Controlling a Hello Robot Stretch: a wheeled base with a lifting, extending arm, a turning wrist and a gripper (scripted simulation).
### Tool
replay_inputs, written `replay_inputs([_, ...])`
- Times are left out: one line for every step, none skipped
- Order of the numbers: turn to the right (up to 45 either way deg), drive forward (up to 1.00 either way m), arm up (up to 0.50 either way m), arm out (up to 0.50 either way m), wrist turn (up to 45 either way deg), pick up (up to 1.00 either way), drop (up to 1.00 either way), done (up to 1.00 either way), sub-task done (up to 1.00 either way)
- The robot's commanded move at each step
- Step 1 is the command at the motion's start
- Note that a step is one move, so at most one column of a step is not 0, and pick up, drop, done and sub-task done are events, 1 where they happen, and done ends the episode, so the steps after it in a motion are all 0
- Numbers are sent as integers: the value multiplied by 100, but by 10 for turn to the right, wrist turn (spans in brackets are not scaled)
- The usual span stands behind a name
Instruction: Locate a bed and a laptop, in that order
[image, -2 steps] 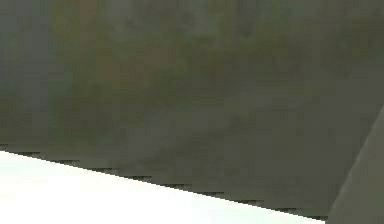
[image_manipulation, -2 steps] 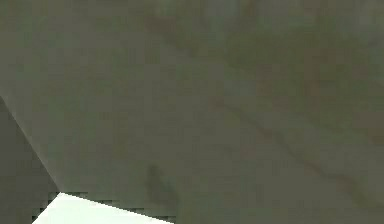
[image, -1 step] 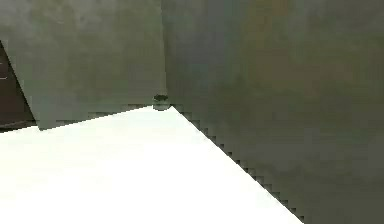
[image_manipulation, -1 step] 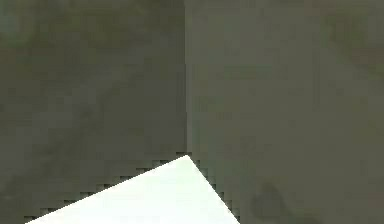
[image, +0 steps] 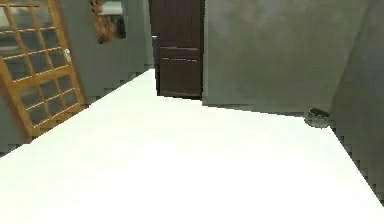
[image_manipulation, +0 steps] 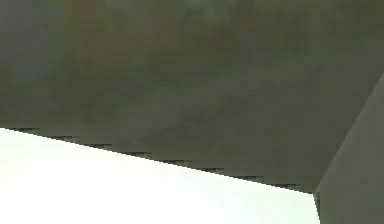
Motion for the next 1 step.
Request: replay_inputs([-150,0,0,0,0,0,0,0,0])
